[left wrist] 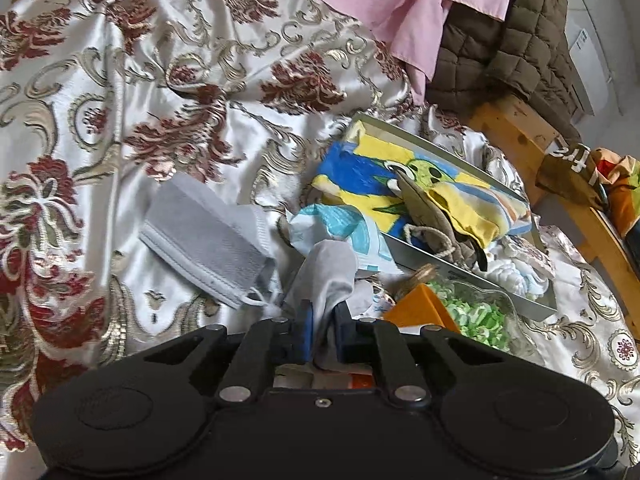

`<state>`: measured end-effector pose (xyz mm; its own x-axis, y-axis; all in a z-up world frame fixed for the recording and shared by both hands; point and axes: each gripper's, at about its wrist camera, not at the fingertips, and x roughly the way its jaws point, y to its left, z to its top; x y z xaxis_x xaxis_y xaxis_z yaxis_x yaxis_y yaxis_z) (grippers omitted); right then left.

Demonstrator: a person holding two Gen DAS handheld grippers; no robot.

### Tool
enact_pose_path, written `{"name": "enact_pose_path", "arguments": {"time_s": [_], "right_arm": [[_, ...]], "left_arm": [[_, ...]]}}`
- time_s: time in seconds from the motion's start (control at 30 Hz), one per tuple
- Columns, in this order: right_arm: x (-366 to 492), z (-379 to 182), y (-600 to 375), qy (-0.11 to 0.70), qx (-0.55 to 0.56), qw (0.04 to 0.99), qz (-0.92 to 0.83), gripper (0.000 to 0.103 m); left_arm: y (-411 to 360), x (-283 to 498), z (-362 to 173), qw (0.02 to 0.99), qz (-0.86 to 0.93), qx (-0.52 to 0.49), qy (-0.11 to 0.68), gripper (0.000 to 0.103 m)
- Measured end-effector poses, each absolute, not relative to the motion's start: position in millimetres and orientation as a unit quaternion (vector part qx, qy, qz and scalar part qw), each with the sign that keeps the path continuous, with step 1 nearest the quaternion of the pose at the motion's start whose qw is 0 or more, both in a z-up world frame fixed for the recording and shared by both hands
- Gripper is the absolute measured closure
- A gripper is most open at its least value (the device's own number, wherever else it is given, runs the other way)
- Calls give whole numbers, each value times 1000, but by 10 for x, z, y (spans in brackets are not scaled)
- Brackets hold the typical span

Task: Organize soft objects
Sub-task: 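Close the left gripper on the grey cloth while the right grasps the orange cup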

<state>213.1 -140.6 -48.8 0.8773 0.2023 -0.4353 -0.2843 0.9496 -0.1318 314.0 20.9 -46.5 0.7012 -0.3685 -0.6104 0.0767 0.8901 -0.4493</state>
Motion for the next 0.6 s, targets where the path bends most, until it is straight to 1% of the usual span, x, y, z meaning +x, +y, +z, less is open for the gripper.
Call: {"name": "enact_pose_path", "arguments": {"time_s": [0.03,0.2,0.23,0.3,0.47,0.6], "right_arm": [[2134,-488,-1401,212,-98,964,126,32],[2153,-492,-1371,211,-104,963,132,44],[2153,-489,-1363,211,-104,963,134,48],[2148,-481,-1356,211,-104,962,137,51],[2160,-468,-1379,212,-94,963,137,62],[2158,-462,-1385,211,-92,964,135,67]], "left_arm": [[224,3131,-461,901,-121,-199,365,92],[262,3096,-415,906,-105,-196,361,96],[256,3086,-408,906,-104,-193,361,96],[234,3063,-400,908,-102,-188,359,96],[140,3004,-383,913,-106,-170,354,97],[100,2970,-363,917,-107,-166,348,98]]}}
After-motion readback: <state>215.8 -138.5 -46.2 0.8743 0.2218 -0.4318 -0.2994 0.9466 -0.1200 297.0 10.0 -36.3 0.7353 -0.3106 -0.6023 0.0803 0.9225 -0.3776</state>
